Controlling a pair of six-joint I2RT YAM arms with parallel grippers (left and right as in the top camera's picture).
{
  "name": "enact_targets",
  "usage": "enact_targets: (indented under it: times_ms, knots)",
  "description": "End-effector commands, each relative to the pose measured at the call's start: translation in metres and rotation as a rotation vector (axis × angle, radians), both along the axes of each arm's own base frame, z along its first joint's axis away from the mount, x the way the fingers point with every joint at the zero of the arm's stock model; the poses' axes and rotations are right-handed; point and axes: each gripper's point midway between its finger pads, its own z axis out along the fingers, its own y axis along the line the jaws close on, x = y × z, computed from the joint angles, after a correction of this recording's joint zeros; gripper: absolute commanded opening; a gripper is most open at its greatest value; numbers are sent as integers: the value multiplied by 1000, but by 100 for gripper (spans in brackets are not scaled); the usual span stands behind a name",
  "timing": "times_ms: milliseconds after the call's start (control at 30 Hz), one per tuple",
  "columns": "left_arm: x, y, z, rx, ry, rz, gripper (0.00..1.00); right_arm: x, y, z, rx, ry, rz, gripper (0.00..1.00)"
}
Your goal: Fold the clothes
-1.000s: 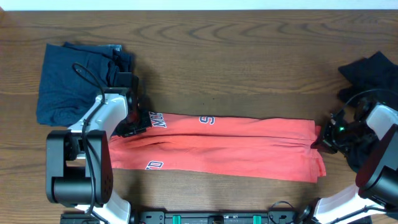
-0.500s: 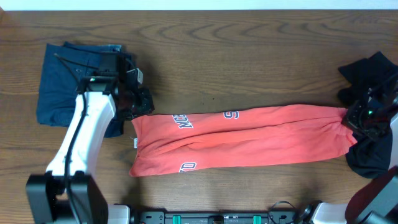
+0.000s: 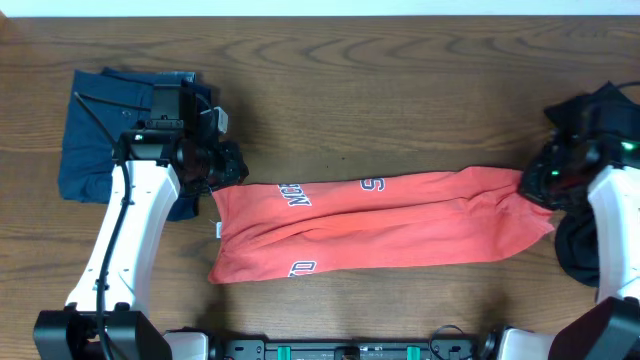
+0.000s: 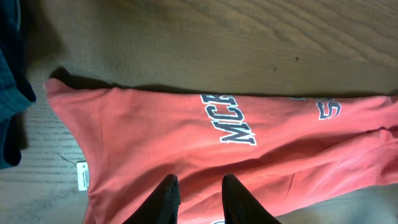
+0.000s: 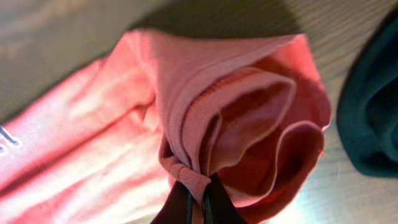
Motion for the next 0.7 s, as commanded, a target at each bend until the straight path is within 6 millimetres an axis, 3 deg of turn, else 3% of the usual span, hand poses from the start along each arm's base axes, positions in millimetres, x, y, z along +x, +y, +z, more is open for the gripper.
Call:
enact_targets:
  times_ms: [0, 333, 667]
  knots:
    - [1, 0, 8, -3, -20, -8, 26, 1, 13, 8, -49, 4, 11, 1]
    - [0, 0, 8, -3, -18, -8, 26, -2, 60, 6, -80, 34, 109, 1]
    - [0, 0, 8, -3, -16, -8, 26, -12, 118, -11, -69, 49, 210, 1]
